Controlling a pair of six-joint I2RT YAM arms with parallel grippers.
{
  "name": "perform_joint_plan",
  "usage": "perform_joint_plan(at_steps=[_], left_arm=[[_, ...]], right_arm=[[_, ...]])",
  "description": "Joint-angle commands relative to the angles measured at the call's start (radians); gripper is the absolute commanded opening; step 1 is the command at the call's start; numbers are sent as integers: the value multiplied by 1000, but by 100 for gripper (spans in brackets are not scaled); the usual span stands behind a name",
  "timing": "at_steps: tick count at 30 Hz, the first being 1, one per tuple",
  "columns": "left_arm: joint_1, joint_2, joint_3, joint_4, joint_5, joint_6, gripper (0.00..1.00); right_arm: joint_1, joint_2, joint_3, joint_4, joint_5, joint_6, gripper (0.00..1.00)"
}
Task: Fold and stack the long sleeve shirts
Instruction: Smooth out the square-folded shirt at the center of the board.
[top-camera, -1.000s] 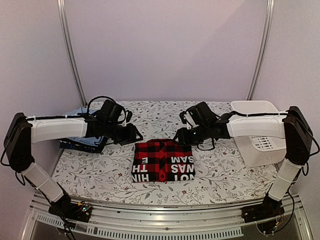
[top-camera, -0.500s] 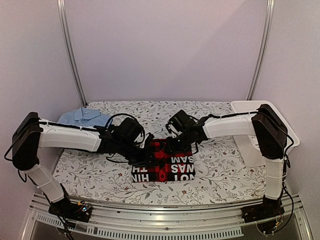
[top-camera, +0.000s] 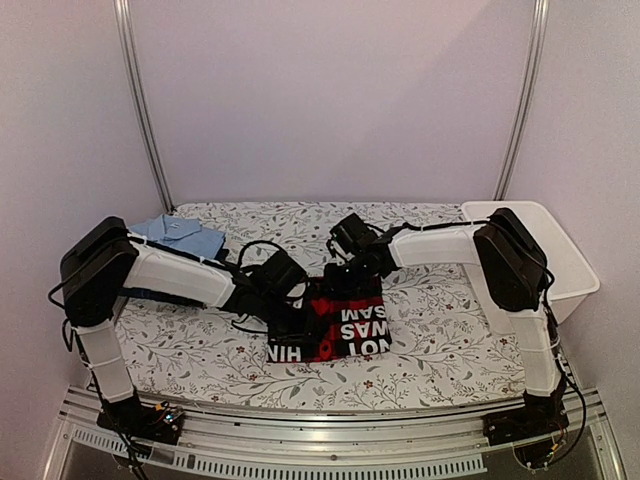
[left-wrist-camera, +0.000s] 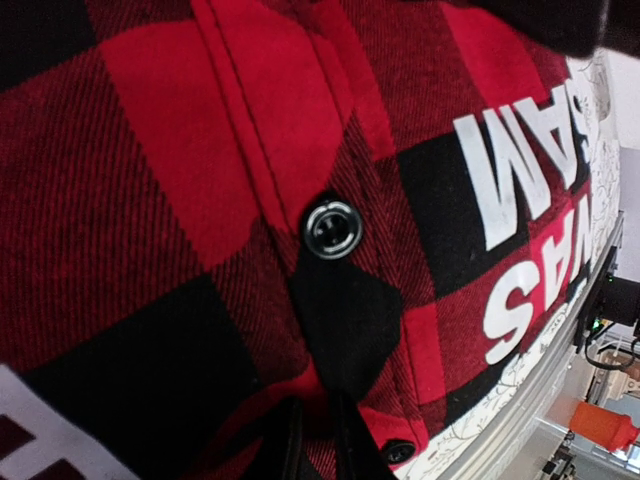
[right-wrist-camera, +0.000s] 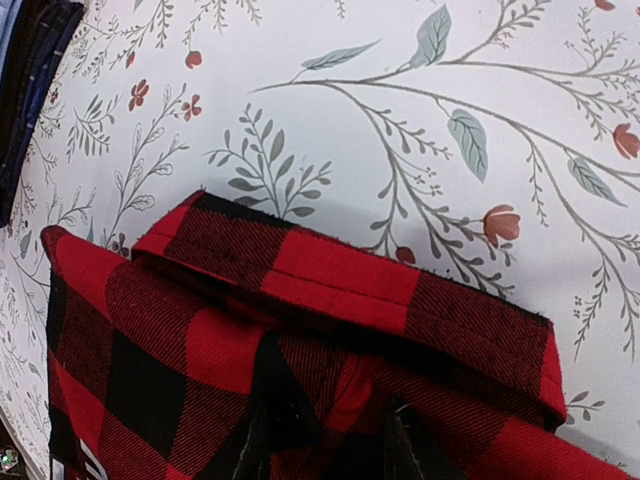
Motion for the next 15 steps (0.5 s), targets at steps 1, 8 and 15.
perform_joint_plan(at_steps=[1, 8, 15], left_arm=[[1, 36, 6, 5, -43, -7, 12], [3, -49, -10, -20, -75, -33, 13], [8, -184, -63, -42, -122, -68, 14]], right_arm=[[-11, 10, 17, -71, 32, -10, 41], [35, -185, -49, -153, 85, -49, 47], [131, -403, -280, -142, 88, 31, 44]])
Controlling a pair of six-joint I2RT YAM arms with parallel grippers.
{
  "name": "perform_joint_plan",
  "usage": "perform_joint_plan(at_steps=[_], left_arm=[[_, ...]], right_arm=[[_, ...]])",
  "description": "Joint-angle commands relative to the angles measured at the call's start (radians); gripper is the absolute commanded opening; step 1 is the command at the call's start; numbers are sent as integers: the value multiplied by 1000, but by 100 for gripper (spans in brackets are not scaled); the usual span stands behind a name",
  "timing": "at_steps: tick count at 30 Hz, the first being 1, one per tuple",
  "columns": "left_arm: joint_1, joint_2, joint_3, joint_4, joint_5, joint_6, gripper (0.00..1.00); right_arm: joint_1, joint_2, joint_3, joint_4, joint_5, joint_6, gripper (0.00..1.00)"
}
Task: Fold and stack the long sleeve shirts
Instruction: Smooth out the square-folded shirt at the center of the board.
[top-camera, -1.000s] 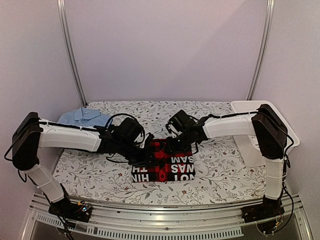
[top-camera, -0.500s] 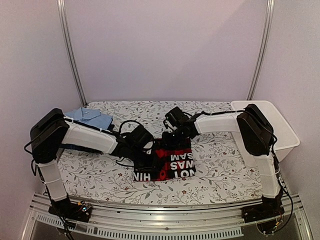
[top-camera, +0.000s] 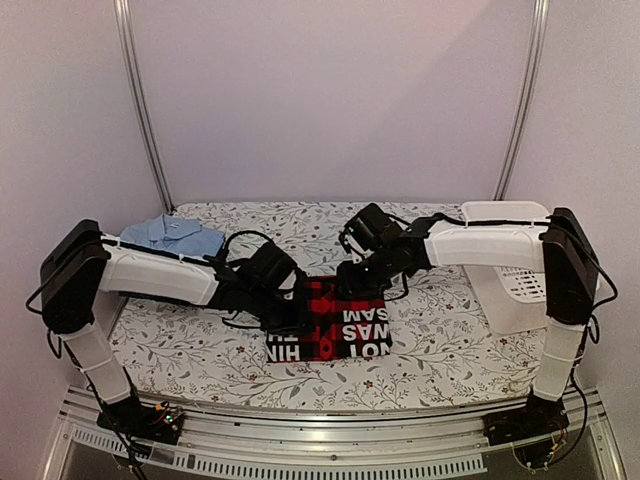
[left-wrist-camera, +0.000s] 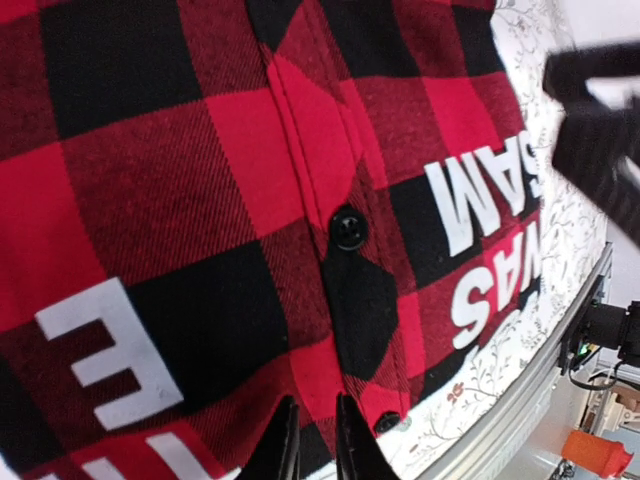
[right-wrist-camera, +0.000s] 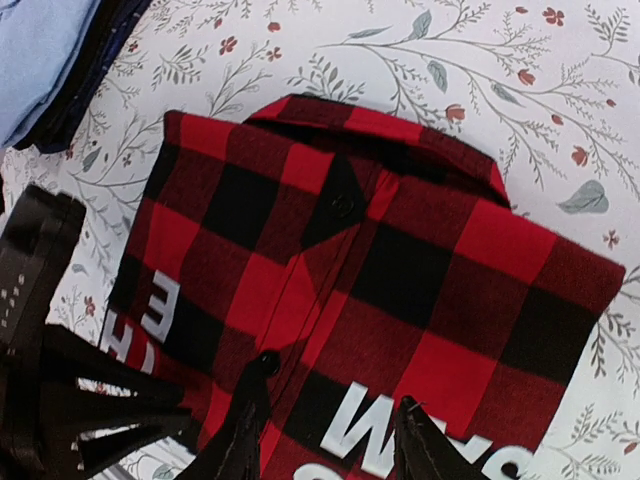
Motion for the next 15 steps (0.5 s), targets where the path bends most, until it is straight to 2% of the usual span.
perform_joint_plan(at_steps=[1, 6, 10, 15], left_arm=[[12, -87, -43, -31, -51, -25, 14], [28, -83, -108, -20, -36, -20, 13], [43, -67, -152, -6, -39, -18, 13], [68, -64, -209, 14, -29, -21, 13]], right_arm=[[68, -117, -132, -13, 20, 70, 42], [75, -111, -246, 22, 17, 117, 37], [76, -61, -288, 34, 58, 137, 37], [75, -22, -314, 43, 36, 168, 37]])
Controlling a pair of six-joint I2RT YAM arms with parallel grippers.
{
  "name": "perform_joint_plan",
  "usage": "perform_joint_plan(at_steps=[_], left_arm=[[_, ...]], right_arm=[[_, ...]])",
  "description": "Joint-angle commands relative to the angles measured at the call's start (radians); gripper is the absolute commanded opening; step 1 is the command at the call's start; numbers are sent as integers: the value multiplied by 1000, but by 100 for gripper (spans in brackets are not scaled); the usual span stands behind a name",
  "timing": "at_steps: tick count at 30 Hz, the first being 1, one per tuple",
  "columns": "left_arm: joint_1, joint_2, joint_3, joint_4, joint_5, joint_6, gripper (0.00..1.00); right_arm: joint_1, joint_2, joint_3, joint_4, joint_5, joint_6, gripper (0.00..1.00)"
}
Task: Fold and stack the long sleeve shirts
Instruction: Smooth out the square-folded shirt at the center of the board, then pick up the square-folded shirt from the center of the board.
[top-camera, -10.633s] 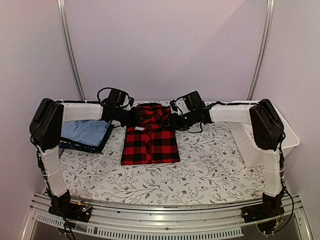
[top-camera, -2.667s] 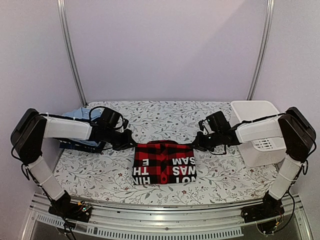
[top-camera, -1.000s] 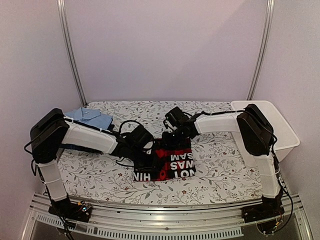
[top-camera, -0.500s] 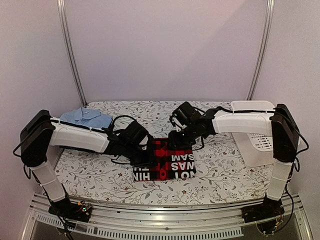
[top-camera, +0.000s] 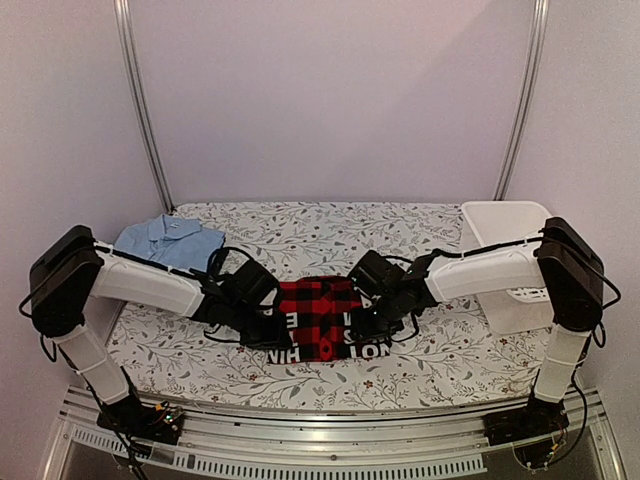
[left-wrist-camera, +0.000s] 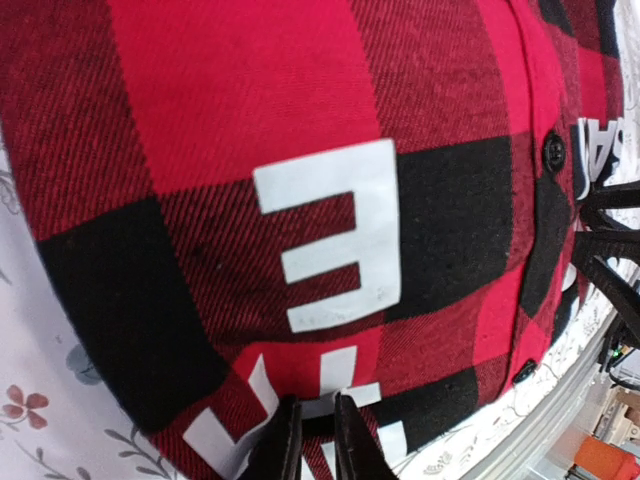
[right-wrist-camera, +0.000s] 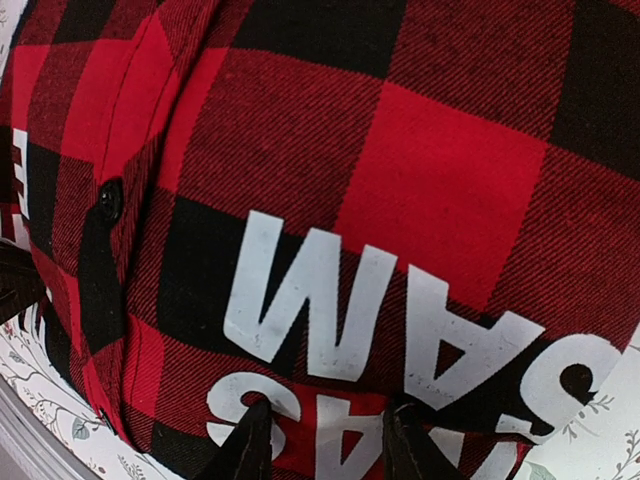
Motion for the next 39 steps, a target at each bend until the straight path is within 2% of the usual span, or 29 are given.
perform_joint_plan(at_steps=[1, 9, 17, 27, 32, 39], left_arm=[[29, 8, -41, 8, -2, -4, 13], [62, -119, -47, -73, -31, 6, 16], [144, -205, -105, -83, -4, 20, 24], [185, -174, -127, -47, 81, 39, 33], [186, -149, -123, -21, 103, 26, 38], [187, -86, -101, 8, 102, 5, 41]], right_arm=[[-4, 39, -33, 1, 15, 44, 37], [-52, -56, 58, -45, 40, 9, 39], [-177, 37, 164, -3, 18, -60, 35], [-268, 217, 287, 26, 53, -69, 22], [-293, 253, 278, 27, 57, -57, 21], [-293, 243, 232, 58, 32, -62, 21]])
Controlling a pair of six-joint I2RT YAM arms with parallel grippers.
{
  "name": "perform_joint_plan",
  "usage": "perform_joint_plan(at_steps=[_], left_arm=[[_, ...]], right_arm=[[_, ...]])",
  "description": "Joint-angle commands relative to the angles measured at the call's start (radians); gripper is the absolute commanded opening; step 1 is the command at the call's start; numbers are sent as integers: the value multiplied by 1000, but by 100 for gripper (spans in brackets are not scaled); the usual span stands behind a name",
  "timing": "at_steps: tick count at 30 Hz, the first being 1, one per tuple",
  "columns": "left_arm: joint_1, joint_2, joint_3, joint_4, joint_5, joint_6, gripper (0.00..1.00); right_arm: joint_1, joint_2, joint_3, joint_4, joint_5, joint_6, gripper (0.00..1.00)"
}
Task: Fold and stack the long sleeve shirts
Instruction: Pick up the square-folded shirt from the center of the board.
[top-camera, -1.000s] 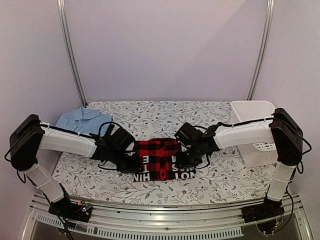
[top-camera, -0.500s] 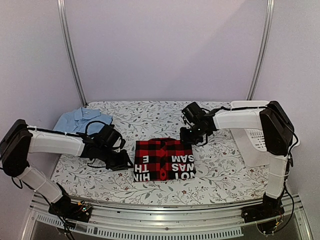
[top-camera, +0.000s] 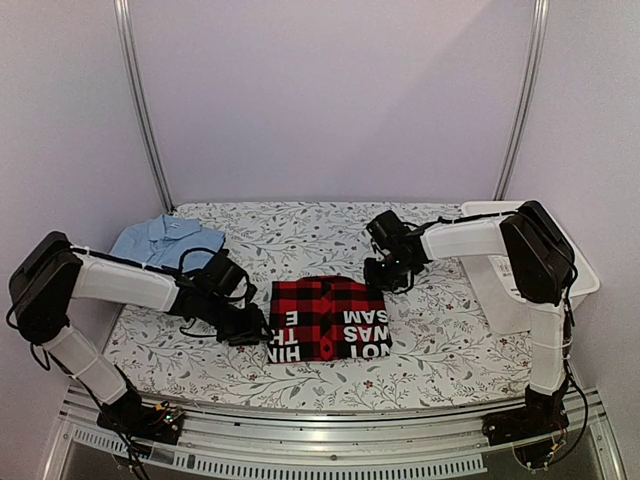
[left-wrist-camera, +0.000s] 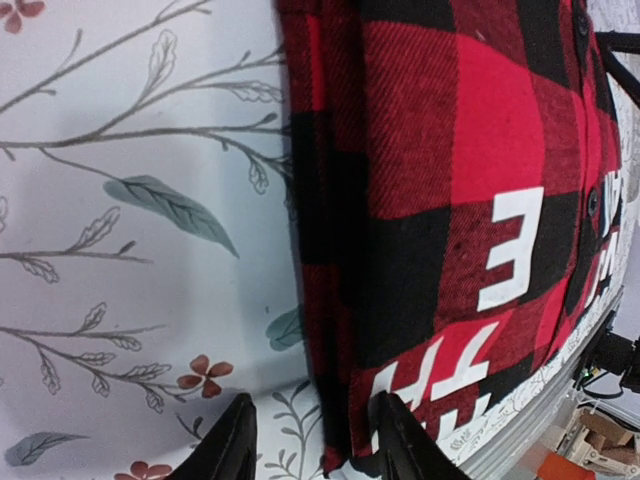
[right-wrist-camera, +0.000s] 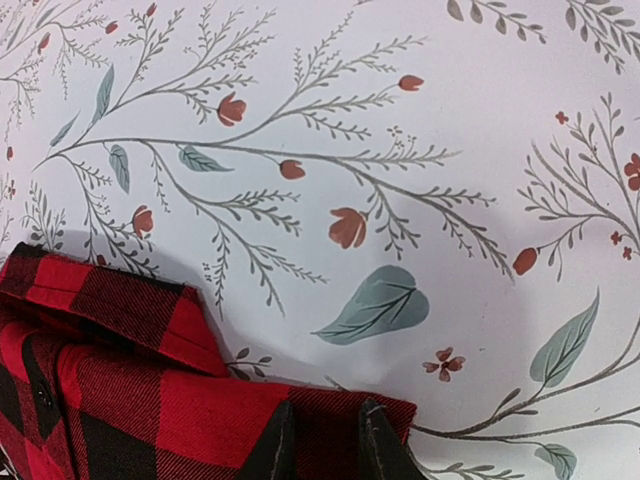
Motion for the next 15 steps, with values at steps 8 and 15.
perform_joint_plan(at_steps=[8, 15], left_arm=[[11, 116, 67, 53, -32, -58, 41], [10, 193, 97, 35, -85, -79, 33]], right_arm=[[-7, -11, -68, 47, -34, -5, 21], [-7, -15, -82, 56, -62, -12, 21]])
